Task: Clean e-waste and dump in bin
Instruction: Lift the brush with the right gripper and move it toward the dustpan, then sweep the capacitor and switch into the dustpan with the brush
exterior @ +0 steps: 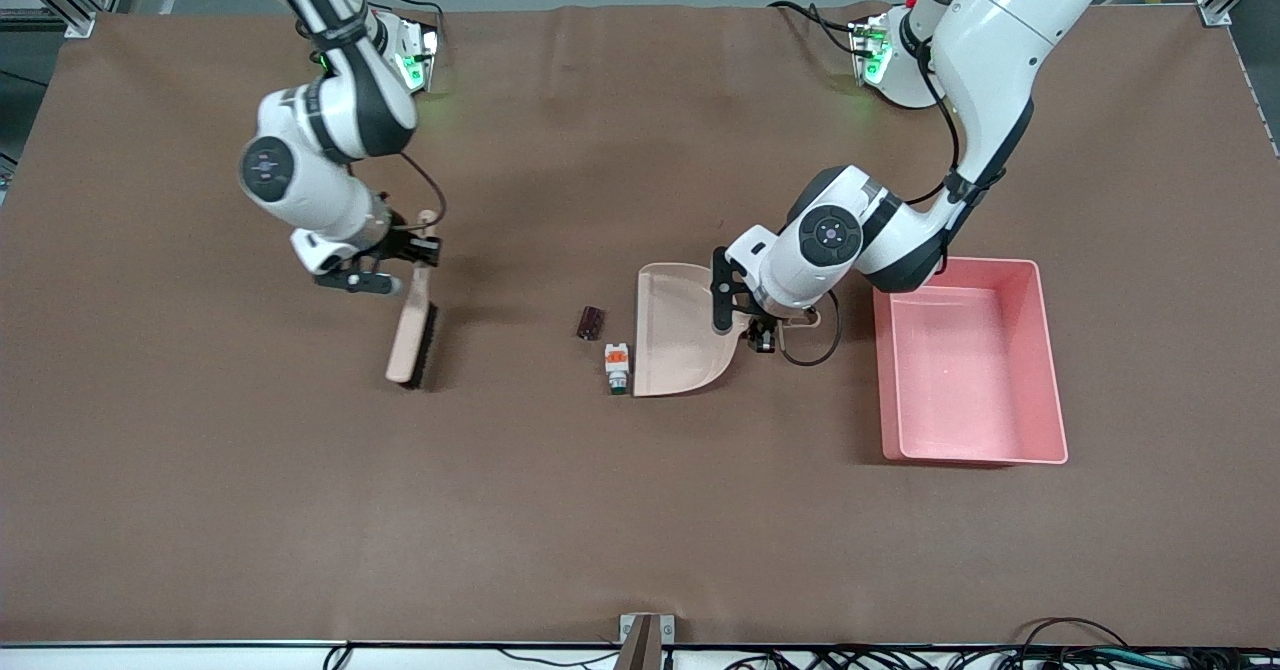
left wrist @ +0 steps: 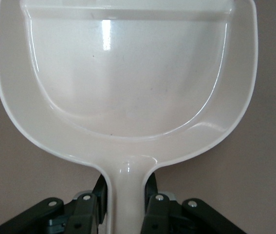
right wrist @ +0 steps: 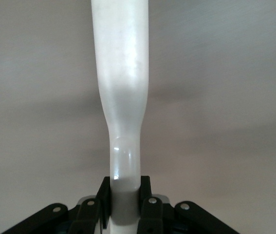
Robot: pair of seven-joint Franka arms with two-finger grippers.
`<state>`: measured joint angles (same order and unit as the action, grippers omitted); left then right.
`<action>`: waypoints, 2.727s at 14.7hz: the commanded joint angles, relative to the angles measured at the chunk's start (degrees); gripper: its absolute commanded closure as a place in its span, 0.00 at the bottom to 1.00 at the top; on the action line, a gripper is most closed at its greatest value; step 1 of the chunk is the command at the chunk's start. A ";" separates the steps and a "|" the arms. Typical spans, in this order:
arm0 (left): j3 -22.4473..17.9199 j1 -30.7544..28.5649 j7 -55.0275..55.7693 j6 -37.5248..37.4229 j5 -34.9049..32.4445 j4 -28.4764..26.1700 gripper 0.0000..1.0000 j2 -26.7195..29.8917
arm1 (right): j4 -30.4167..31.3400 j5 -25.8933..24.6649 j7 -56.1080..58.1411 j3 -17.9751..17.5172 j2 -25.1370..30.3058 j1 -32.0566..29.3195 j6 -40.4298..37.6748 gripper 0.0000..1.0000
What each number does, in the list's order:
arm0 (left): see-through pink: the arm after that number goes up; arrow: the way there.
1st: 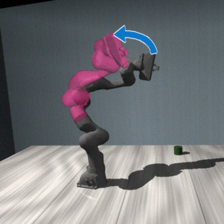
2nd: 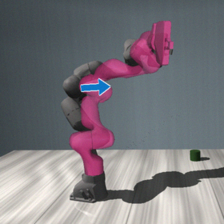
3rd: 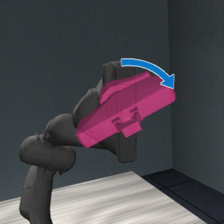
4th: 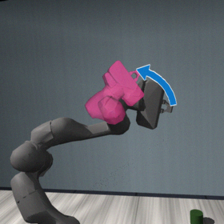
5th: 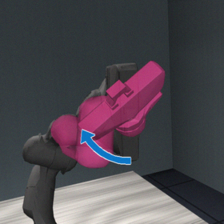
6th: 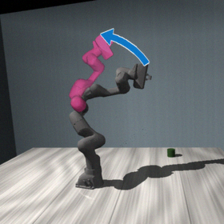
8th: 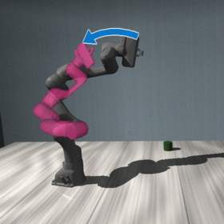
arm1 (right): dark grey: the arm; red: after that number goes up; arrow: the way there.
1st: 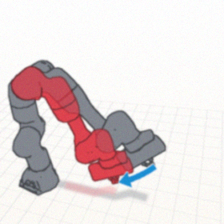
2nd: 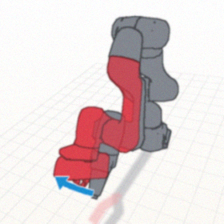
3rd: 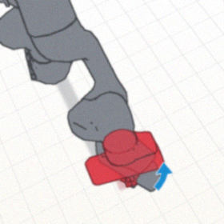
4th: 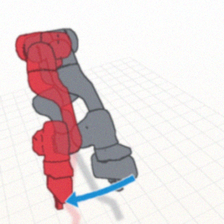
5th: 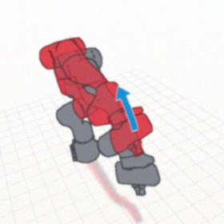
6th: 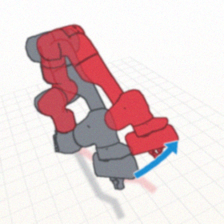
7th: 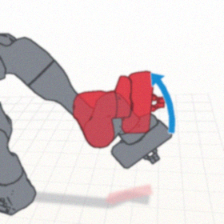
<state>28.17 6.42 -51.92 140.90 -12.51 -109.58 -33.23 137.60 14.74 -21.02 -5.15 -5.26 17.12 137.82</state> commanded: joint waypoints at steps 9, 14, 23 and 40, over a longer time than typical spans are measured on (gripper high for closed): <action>0.04 0.52 6.37 -6.24 -7.51 4.02 0.97 -0.26 | -20.95 -1.46 -16.68 0.66 -15.82 14.87 -4.93 1.00; 0.04 1.75 8.85 -7.75 -9.73 6.22 0.98 -2.10 | -23.87 -11.58 -16.42 0.58 -18.82 15.31 -5.02 1.00; 0.04 4.30 8.85 -7.75 -11.48 8.77 0.99 -4.47 | -25.18 -11.58 -16.16 0.49 -20.57 20.85 -4.93 1.00; 0.04 3.07 8.06 -7.75 -11.66 9.56 0.99 -4.92 | -45.05 0.46 -16.07 -5.49 -28.41 24.02 -18.45 1.00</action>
<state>28.22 9.97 -44.43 133.65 -22.63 -101.88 -36.91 95.16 13.60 -36.79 -10.60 -33.44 40.98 122.35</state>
